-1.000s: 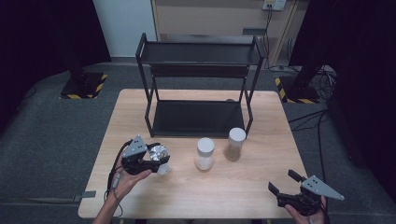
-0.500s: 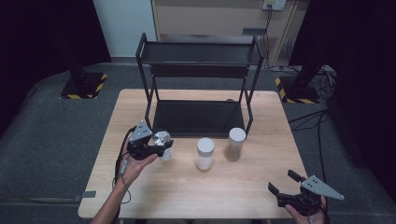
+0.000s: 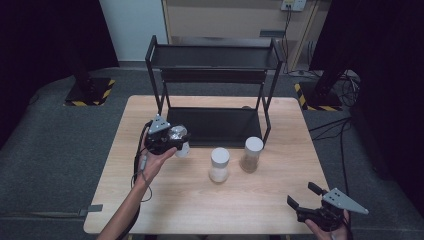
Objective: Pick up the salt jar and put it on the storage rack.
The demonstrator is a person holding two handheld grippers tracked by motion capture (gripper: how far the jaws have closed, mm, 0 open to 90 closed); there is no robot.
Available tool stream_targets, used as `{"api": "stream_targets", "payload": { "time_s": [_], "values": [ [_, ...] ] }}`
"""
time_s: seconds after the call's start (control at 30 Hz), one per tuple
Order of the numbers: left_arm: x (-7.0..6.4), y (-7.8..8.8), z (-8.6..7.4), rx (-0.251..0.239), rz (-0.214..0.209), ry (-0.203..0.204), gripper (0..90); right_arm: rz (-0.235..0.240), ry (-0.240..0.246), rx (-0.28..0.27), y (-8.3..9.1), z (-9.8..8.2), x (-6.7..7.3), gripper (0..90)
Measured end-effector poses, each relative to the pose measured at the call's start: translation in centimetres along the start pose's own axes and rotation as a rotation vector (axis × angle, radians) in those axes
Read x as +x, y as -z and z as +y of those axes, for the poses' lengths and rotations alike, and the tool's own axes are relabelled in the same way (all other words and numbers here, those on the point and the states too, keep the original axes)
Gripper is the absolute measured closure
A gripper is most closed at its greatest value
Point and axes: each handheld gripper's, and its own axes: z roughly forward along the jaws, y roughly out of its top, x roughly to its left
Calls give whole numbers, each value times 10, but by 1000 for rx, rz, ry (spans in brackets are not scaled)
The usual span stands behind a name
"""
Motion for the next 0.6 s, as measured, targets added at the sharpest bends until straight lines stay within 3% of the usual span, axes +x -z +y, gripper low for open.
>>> {"api": "stream_targets", "payload": {
  "time_s": [0.33,0.5,0.6],
  "values": [
    [-2,-23,15,-3,76,25,339,0,-3,-3,0,0,0,53],
    [1,-34,16,-22,95,52,340,2,-3,-4,1,0,0,53],
    [-1,-42,19,-22,119,48,339,4,-4,-5,0,-1,-1,53]
  ]
}}
